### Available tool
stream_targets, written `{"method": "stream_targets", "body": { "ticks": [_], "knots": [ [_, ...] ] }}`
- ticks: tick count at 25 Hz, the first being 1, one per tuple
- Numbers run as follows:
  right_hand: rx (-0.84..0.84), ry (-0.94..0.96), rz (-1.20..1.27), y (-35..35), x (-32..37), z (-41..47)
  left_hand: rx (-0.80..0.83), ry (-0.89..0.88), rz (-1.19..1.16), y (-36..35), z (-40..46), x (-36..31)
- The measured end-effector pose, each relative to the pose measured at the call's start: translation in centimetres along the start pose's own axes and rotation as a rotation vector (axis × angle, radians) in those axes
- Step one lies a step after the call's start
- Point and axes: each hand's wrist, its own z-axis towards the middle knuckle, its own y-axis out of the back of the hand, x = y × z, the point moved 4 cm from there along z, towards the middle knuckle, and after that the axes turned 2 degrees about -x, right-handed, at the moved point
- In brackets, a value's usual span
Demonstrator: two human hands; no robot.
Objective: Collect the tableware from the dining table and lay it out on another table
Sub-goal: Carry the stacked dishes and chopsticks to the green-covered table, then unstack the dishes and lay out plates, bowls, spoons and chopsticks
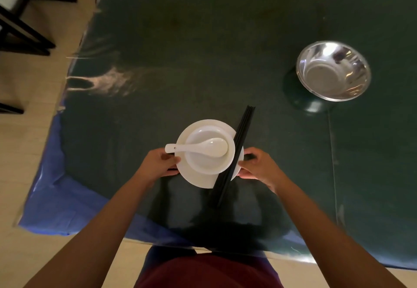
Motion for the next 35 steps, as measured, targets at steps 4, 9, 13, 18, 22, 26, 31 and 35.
{"method": "stream_targets", "body": {
  "ticks": [4, 9, 13, 18, 22, 26, 31, 35],
  "knots": [
    [0.029, -0.033, -0.163, 0.7, 0.4, 0.2, -0.108, -0.102, 0.388, 0.7, -0.1, -1.7],
    [-0.221, -0.002, -0.045, 4.4, 1.7, 1.6, -0.365, -0.006, 0.097, 1.4, -3.0, 0.7],
    [-0.258, 0.023, 0.123, 4.2, 4.6, 3.8, -0.051, 0.305, -0.158, -4.6, -6.8, 4.3],
    [-0.133, -0.030, 0.313, 2.5, 7.0, 5.9, 0.211, 0.355, -0.339, -8.9, -8.6, 3.6],
    [-0.086, 0.021, 0.327, 2.1, 7.1, 6.8, 0.277, 0.345, -0.377, -10.7, -8.9, 3.4],
    [-0.128, 0.078, 0.349, 3.5, 6.7, 6.3, 0.322, 0.330, -0.376, -11.5, -9.6, 3.0],
    [-0.150, 0.222, 0.359, 5.6, 10.8, 4.9, 0.386, 0.200, -0.393, -10.8, -10.3, -0.6],
    [-0.082, 0.347, 0.377, 3.4, 19.3, 4.8, 0.359, 0.048, -0.458, -7.4, -9.8, -5.4]
  ]
}}
